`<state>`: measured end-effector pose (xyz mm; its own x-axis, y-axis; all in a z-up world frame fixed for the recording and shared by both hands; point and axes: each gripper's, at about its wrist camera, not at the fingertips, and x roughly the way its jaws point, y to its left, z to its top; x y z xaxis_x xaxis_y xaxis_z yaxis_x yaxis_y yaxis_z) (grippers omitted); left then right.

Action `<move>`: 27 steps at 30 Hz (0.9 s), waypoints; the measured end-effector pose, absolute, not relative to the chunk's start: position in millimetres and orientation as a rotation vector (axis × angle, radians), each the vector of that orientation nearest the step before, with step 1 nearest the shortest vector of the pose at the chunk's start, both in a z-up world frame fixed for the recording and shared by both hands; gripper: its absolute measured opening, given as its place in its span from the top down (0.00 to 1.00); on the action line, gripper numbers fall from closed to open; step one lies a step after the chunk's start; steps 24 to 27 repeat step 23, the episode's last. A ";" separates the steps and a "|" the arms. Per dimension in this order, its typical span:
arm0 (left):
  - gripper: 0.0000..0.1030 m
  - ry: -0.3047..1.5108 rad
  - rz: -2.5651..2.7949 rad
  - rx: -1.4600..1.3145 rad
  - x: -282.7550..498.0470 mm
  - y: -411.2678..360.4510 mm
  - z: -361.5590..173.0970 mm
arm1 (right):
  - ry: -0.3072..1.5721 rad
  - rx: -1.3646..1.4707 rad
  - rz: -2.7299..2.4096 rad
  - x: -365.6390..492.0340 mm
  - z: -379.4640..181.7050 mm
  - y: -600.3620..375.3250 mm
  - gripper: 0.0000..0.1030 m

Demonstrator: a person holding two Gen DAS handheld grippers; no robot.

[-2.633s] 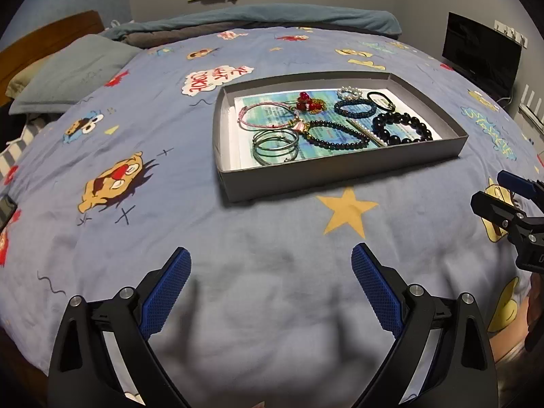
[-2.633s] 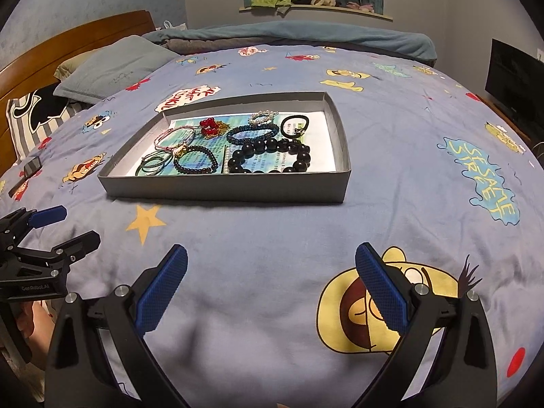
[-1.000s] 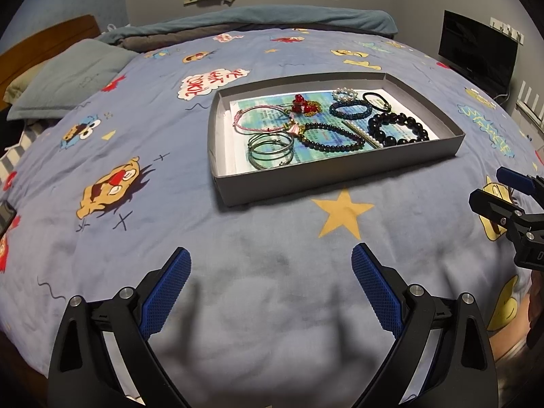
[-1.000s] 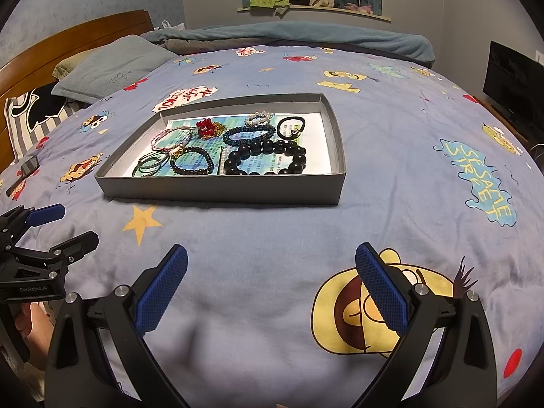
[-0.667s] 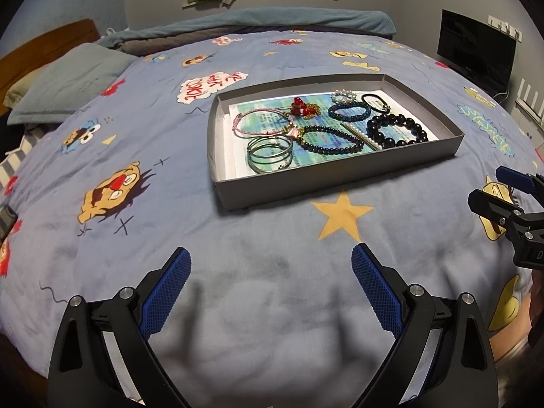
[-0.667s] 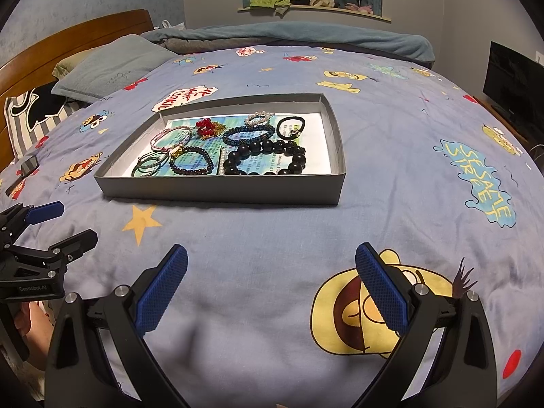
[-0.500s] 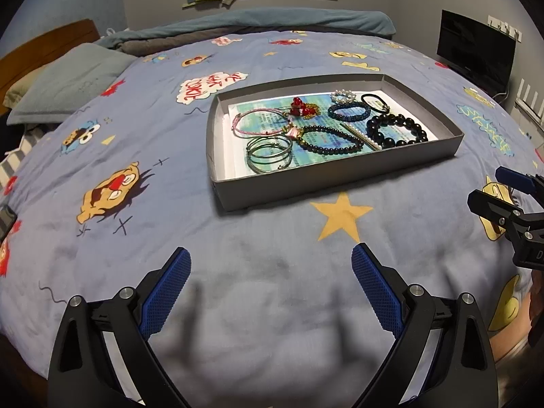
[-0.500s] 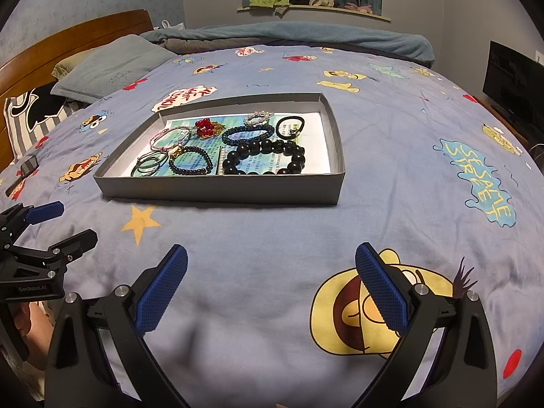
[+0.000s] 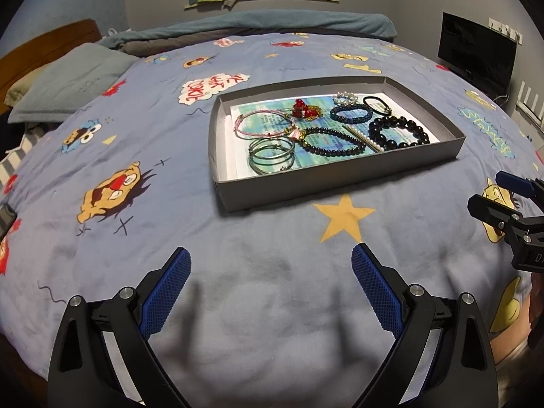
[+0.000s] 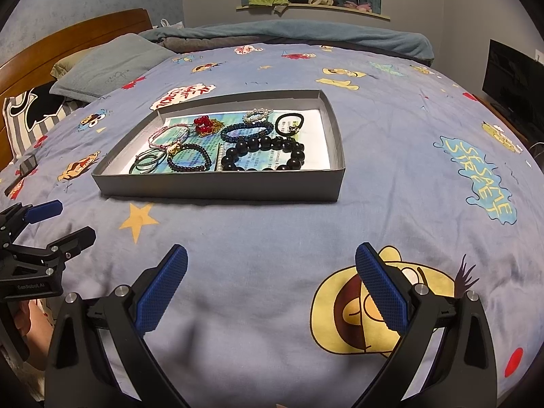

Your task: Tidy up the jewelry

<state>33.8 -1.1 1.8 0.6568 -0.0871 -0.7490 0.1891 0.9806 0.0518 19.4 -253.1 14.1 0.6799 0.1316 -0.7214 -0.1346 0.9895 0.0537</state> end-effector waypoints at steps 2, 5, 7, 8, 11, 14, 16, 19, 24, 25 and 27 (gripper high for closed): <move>0.08 0.820 -0.145 0.145 32.7 -1.7 3.0 | 0.811 -0.005 0.149 19.5 13.5 -252.9 0.05; 0.08 0.814 -0.144 0.135 33.3 -0.1 4.0 | 0.814 -0.004 0.148 19.9 12.1 -252.5 0.05; 0.08 0.810 -0.141 0.131 33.8 0.8 4.6 | 0.813 -0.005 0.147 19.7 11.8 -252.6 0.05; 0.08 0.806 -0.142 0.129 34.0 1.5 4.9 | 0.811 -0.005 0.147 19.7 11.9 -252.9 0.05; 0.08 0.790 -0.148 0.129 33.0 2.0 6.2 | 0.809 -0.009 0.144 19.8 11.8 -252.2 0.05; 0.08 0.774 -0.176 0.130 30.9 0.7 7.9 | 0.811 -0.008 0.144 19.9 11.5 -251.7 0.05; 0.08 0.759 -0.164 0.149 29.7 -1.7 9.3 | 0.812 -0.008 0.143 19.8 11.2 -251.4 0.05; 0.08 0.762 -0.157 0.158 29.5 -3.0 9.6 | 0.813 -0.008 0.144 19.9 11.1 -251.5 0.05; 0.08 0.773 -0.164 0.144 31.6 -1.7 8.2 | 0.813 -0.008 0.143 19.8 11.2 -251.4 0.05; 0.08 0.773 -0.164 0.144 31.6 -1.7 8.2 | 0.813 -0.008 0.143 19.8 11.2 -251.4 0.05; 0.08 0.773 -0.164 0.144 31.6 -1.7 8.2 | 0.813 -0.008 0.143 19.8 11.2 -251.4 0.05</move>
